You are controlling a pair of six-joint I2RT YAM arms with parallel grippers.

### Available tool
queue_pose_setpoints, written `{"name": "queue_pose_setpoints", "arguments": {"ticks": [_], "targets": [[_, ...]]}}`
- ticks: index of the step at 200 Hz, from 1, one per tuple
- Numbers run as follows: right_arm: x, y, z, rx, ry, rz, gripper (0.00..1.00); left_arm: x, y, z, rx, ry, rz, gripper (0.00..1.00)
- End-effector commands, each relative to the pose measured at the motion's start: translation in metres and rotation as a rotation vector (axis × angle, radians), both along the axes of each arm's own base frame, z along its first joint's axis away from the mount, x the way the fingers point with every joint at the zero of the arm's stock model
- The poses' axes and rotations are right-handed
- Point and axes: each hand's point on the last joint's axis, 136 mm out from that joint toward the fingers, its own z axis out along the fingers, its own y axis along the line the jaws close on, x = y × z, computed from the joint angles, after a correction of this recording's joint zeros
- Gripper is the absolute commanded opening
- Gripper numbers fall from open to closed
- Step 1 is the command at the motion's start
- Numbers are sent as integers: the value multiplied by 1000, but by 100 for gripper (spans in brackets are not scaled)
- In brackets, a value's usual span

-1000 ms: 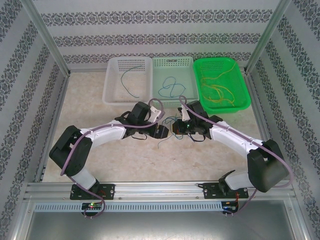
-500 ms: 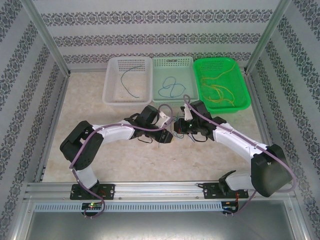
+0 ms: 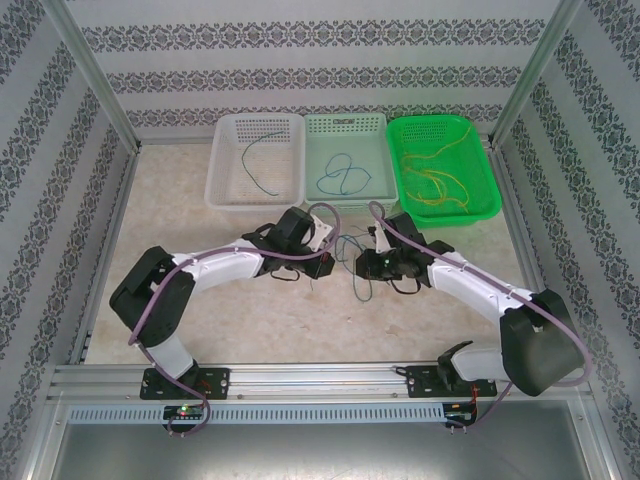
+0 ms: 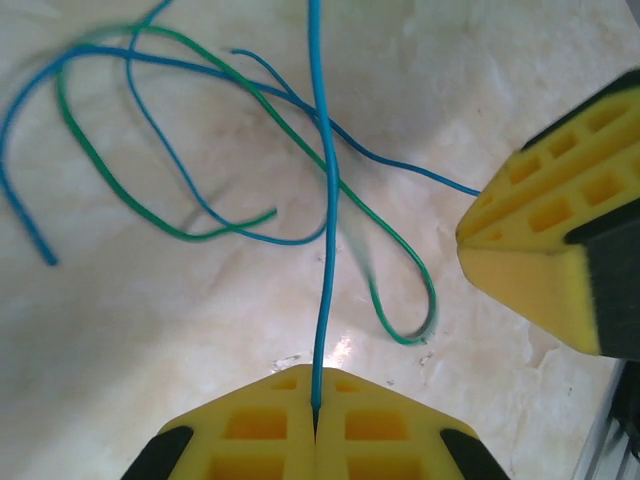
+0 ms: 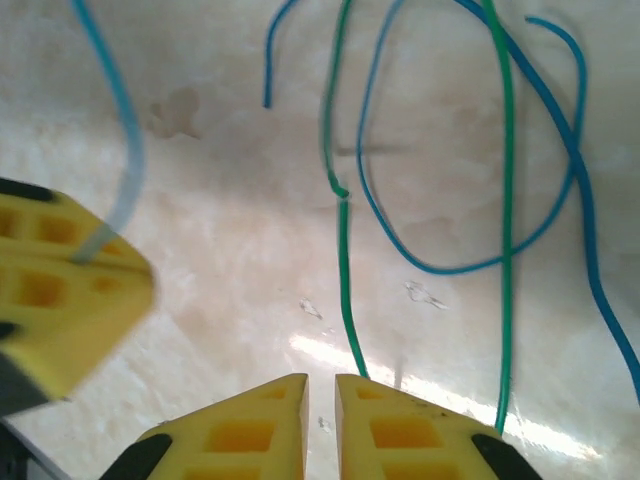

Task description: Untangle the cables

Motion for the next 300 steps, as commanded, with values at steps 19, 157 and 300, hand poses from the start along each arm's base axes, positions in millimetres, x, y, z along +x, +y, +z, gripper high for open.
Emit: {"name": "queue_pose_setpoints", "arguments": {"ticks": [19,157,300], "targets": [[-15,-15,-27,-58,49,-7,23,18,14,41,1,-99,77,0],[6,-40,11,-83,-196,-138,66,26,19,233,-236,-494,82,0],[27,-31,5,-73,-228,-169,73,-1,42,400,-456,-824,100,0]]}}
